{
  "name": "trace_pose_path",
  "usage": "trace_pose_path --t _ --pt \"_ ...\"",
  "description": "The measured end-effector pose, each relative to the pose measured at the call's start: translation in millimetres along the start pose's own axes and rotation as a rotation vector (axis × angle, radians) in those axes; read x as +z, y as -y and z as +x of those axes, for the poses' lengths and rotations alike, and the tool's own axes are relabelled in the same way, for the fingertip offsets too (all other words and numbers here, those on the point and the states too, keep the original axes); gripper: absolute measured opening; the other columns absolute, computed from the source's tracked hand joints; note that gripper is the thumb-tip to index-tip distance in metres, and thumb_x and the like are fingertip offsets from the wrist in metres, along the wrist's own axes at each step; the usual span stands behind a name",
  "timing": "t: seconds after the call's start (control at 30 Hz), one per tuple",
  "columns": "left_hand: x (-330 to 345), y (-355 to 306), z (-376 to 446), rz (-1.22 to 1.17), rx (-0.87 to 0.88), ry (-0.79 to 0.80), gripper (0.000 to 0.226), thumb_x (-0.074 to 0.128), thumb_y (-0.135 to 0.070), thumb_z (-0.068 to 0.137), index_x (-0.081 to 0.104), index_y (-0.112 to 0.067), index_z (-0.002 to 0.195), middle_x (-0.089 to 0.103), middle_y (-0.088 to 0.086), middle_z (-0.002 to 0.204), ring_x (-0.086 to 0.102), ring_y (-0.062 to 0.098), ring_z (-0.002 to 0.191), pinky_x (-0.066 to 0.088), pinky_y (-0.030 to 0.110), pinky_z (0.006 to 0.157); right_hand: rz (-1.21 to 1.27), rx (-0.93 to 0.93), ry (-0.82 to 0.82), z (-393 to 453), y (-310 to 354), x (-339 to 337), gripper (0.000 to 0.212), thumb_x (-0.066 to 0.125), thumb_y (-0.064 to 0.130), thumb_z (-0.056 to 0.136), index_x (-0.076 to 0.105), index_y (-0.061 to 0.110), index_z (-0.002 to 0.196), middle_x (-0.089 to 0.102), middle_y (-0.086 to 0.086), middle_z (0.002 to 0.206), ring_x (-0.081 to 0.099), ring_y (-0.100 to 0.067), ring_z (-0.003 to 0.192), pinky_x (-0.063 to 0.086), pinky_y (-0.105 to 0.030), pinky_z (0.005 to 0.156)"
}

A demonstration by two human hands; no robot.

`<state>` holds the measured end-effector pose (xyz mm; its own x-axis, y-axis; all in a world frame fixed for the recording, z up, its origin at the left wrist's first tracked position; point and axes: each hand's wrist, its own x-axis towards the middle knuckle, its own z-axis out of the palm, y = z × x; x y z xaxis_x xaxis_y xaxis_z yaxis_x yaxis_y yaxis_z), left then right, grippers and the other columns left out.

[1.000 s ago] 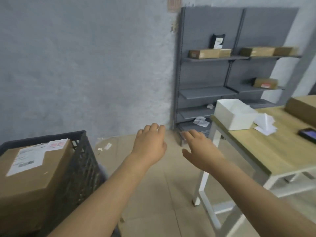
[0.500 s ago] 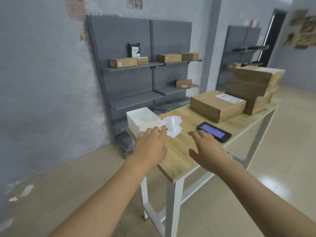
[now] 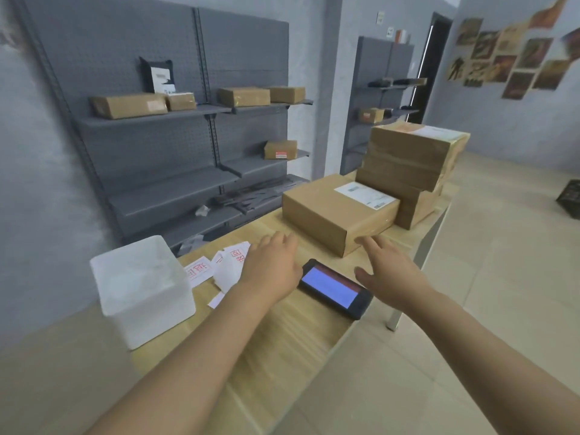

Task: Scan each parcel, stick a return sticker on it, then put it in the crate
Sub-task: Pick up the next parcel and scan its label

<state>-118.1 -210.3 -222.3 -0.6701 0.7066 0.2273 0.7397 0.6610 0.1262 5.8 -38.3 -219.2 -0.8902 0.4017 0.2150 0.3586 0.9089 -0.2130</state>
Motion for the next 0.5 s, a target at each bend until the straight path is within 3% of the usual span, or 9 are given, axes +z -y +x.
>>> trace_pose_path --t 0.27,0.5 --pt "39.0 -18.7 94.3 -0.069 -0.157 0.011 0.044 0.046 -0.033 0.093 0.042 -0.022 0.136 0.049 0.002 0.133 0.045 0.024 0.121 0.039 0.039 0.097 0.059 0.018 0.01 106.3 -90.6 19.3 0.055 0.053 0.035 0.09 0.038 0.022 0.141 0.043 -0.004 0.139 0.041 -0.025 0.126 0.041 -0.037 0.098" --pt "77.8 -43.9 166.7 -0.284 -0.508 0.005 0.047 0.047 -0.046 0.094 0.045 -0.019 0.132 0.051 0.004 0.131 0.053 0.026 0.115 0.045 0.037 0.089 0.031 -0.039 -0.029 205.5 -162.3 30.9 0.046 0.051 0.037 0.092 0.048 0.015 0.132 0.048 -0.01 0.132 0.041 -0.032 0.118 0.039 -0.04 0.094"
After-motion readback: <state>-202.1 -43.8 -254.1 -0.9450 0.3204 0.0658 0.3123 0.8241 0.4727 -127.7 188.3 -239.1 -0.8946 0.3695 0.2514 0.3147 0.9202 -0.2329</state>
